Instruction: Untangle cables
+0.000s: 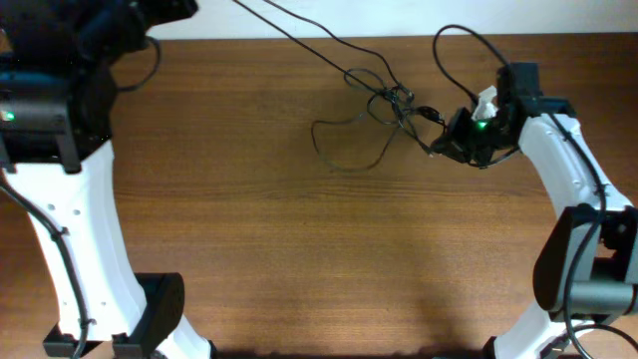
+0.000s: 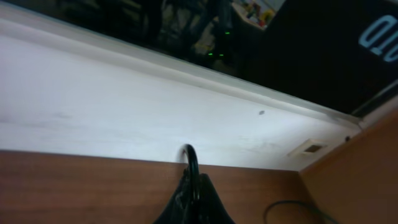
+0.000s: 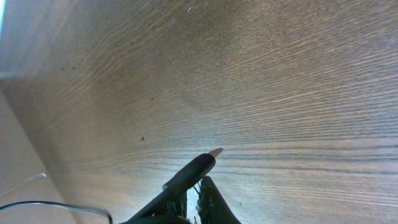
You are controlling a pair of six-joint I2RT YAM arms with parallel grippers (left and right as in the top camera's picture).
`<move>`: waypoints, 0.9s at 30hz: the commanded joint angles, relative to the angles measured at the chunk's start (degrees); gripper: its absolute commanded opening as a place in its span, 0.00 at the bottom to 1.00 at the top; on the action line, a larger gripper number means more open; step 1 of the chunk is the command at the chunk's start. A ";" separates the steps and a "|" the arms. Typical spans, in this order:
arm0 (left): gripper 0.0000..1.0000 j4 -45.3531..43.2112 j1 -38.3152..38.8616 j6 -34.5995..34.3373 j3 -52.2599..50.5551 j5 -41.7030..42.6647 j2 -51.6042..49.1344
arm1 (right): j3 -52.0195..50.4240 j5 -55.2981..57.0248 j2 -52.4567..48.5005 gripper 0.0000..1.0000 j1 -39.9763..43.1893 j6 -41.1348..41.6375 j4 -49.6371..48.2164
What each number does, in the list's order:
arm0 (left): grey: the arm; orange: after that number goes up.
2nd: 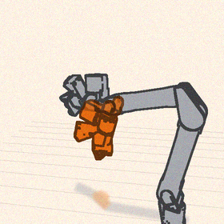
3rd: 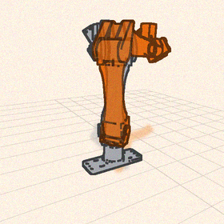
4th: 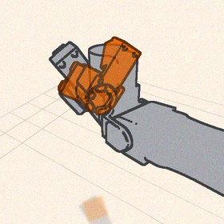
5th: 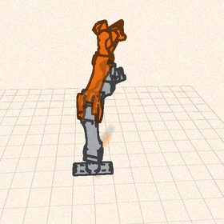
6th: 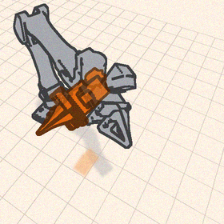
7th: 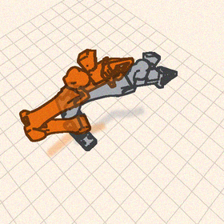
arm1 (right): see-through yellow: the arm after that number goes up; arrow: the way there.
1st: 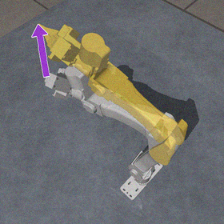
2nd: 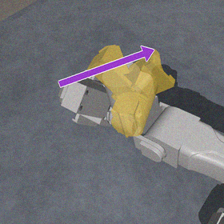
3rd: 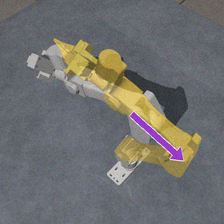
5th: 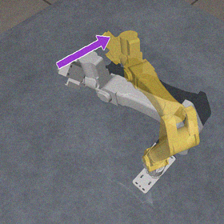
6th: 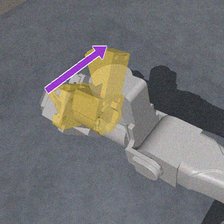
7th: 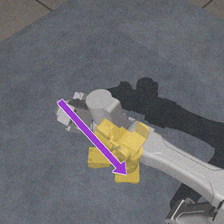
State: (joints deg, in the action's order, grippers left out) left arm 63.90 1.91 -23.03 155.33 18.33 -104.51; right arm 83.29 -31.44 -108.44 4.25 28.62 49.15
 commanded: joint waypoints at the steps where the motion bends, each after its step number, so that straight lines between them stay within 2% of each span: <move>1: 0.00 -1.57 -9.22 0.79 2.38 -7.23 3.39 | -2.25 11.56 -1.99 0.08 8.59 -1.81 1.92; 4: 0.00 7.13 -9.53 0.79 2.14 -7.19 3.21 | -2.25 1.90 -1.99 0.04 11.69 -8.59 2.49; 6: 0.00 15.23 -6.75 0.83 0.81 -7.23 2.03 | -2.23 -8.92 -1.97 0.04 10.80 -19.93 4.15; 7: 0.00 20.81 -4.63 4.24 -0.68 -7.26 0.13 | -2.23 -7.23 -1.97 0.04 10.75 -20.72 6.69; 10: 0.00 31.04 -2.58 8.22 -5.90 -7.26 -6.51 | -1.99 -5.81 -1.86 0.04 10.27 -23.98 11.45; 12: 0.00 32.74 -1.27 12.04 -11.08 -7.04 -10.97 | -1.95 -5.14 -0.66 0.04 8.24 -25.27 13.62; 14: 0.06 32.46 0.70 14.14 -16.55 -7.30 -13.86 | -1.49 -3.67 2.14 0.05 6.19 -25.24 14.62; 15: 0.14 32.24 1.27 15.15 -18.14 -7.87 -14.62 | -0.52 -1.55 3.30 0.05 5.09 -25.22 15.91; 16: 0.37 32.26 1.66 15.23 -19.69 -11.34 -15.47 | 1.64 4.50 4.68 0.12 3.56 -23.39 18.45; 18: 0.91 32.72 1.64 15.23 -19.76 -17.53 -16.35 | 4.31 8.79 5.53 0.51 2.45 -21.92 21.70; 19: 1.00 31.67 1.64 16.92 -19.43 -18.12 -16.35 | 6.10 8.46 5.68 0.66 2.34 -21.94 23.30; 20: 1.00 30.93 2.01 18.23 -19.10 -18.03 -16.35 | 7.74 7.06 5.77 0.76 2.36 -22.60 24.41; 21: 1.00 29.94 2.82 23.50 -18.38 -13.49 -16.24 | 9.97 4.20 5.79 0.85 2.36 -25.55 25.59; 22: 1.00 29.88 3.63 35.19 -17.77 -1.42 -16.24 | 11.74 2.32 5.79 0.88 2.34 -26.95 26.01; 23: 1.00 32.06 4.90 53.22 -17.75 17.92 -16.24 | 12.04 2.27 5.79 0.88 2.34 -26.97 25.94; 24: 1.00 32.83 5.84 58.75 -17.75 24.57 -16.37 | 11.96 2.32 5.77 0.88 2.34 -27.43 26.10; 25: 0.99 32.63 7.65 59.39 -17.75 25.94 -16.46 | 11.80 2.58 5.77 0.88 2.34 -27.82 26.10; 27: 1.00 32.17 11.56 57.75 -17.81 21.53 -17.07 | 11.80 3.28 5.77 0.88 2.34 -27.82 26.05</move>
State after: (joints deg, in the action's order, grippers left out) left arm 96.40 10.15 29.34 136.42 35.94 -120.53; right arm 94.19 -28.10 -103.96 6.81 2.09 75.07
